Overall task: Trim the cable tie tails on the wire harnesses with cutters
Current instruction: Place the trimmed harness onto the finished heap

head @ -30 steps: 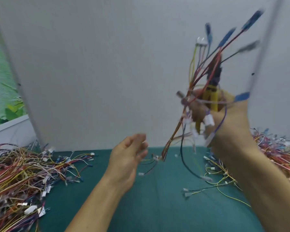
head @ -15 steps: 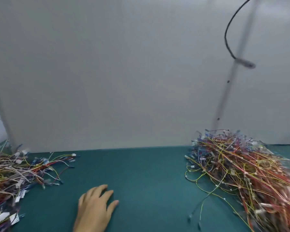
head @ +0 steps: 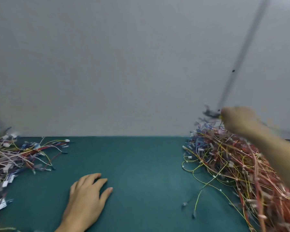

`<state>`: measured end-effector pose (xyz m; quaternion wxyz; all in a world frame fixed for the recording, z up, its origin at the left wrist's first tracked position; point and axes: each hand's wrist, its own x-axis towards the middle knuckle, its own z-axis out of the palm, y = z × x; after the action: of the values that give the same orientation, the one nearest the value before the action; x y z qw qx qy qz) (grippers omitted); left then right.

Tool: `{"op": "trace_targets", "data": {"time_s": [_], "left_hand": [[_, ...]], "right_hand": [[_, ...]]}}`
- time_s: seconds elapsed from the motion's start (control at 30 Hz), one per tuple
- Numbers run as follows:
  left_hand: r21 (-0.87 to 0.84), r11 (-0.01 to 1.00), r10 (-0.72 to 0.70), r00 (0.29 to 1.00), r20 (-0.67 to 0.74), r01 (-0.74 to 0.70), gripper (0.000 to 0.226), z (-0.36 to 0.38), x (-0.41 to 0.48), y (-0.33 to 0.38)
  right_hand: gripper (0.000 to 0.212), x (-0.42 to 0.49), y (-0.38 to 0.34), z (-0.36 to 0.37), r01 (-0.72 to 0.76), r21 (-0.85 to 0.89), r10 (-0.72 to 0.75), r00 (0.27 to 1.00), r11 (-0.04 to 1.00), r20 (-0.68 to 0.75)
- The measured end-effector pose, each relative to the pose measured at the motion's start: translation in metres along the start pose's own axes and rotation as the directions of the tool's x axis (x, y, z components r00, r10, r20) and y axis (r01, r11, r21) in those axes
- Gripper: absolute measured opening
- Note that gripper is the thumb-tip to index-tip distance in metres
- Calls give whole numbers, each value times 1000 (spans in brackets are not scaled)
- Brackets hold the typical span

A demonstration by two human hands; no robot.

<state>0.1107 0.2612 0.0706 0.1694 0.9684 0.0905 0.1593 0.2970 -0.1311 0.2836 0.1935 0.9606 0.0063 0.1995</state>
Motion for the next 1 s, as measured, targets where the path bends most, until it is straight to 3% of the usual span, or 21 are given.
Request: {"op": "trace_targets", "data": {"time_s": [0.07,0.13,0.27,0.4,0.47,0.53,0.6,0.67,0.73,0.77,0.83,0.9,0.97,1.0], "left_hand": [[-40,999,16,1000,-21,-17,69,-2,-1,1],[-33,999,26,999,-43,-27,78,0,-1,2],[-25,1000,12,1000,-23,-13,53,-2,0,5],[-26,1000,13,1000,-3,-14,41,-2,0,5],[-18,1000,18,1000,-7,-18,42,-2,-1,3],[-9,1000,21,1000,-13,-21,41,-1,-1,2],[-14,1000,18,1000,-19,-19,41,1,0,0],[-2,1000,16,1000,-20,-16,41,2,0,0],[14,1000,17,1000,-21,-17,41,2,0,-1],[20,1000,17,1000,-22,-16,41,2,1,-1],[27,999,20,999,-25,-20,41,3,1,-1],[28,999,20,999,-27,-19,40,3,1,-1],[22,1000,21,999,-33,-20,39,4,1,-1],[22,1000,22,999,-33,-21,39,4,1,-1]], "right_hand": [[2,-9,-9,48,-17,-10,17,999,1000,40],[8,-6,-5,66,-39,21,39,999,999,6],[12,4,2,58,-46,26,43,994,999,104],[47,14,14,20,-77,152,27,951,985,307],[64,12,17,2,-48,104,7,932,993,363],[97,7,19,-14,-69,84,27,904,994,427],[112,-5,17,-31,-82,92,34,897,992,441],[102,-24,11,-48,-24,80,-8,928,996,372],[68,-50,1,-60,67,190,-117,957,979,265],[49,-67,-7,-62,92,325,-177,954,941,243],[21,-103,-35,-60,20,686,-263,932,728,251],[15,-141,-74,-45,-284,918,-289,887,277,361],[14,-175,-111,-20,-600,782,-319,784,-171,532],[13,-188,-124,-6,-686,664,-336,726,-297,600]]}}
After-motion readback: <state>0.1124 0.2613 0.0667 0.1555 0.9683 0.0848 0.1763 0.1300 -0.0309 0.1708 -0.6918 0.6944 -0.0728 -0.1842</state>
